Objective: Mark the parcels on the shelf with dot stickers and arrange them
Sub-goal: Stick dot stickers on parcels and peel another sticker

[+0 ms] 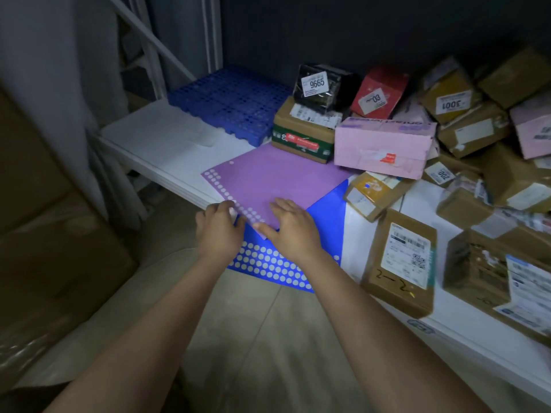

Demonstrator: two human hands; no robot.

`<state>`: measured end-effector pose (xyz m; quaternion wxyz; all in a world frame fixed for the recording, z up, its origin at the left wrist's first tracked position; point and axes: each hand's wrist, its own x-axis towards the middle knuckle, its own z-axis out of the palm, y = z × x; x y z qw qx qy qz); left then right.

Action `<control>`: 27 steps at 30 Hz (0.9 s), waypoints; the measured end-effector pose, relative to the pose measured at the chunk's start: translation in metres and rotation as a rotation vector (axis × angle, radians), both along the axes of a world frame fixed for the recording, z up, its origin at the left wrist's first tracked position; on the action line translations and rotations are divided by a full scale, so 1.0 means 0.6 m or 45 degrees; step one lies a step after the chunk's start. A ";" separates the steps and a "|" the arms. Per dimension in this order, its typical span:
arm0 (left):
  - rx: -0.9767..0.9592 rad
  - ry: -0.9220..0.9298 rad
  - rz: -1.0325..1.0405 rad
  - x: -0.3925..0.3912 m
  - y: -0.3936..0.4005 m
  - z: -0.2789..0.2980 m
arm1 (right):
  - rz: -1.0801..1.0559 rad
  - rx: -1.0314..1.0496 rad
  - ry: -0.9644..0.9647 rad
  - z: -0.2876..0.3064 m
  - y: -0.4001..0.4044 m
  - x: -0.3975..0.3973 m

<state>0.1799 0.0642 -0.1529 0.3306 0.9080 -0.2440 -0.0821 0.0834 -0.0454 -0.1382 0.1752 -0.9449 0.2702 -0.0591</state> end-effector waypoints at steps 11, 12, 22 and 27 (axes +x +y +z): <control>-0.182 0.200 0.078 0.009 0.004 -0.005 | -0.001 -0.159 -0.321 -0.025 0.006 -0.009; -0.237 0.273 0.089 0.007 0.001 0.001 | 0.002 -0.186 -0.374 -0.026 0.010 -0.014; -0.316 0.502 0.215 -0.002 -0.009 -0.001 | 0.013 -0.041 -0.167 -0.034 0.009 -0.021; -0.555 0.645 0.284 -0.015 -0.004 -0.005 | 0.014 -0.091 -0.342 -0.037 0.015 -0.028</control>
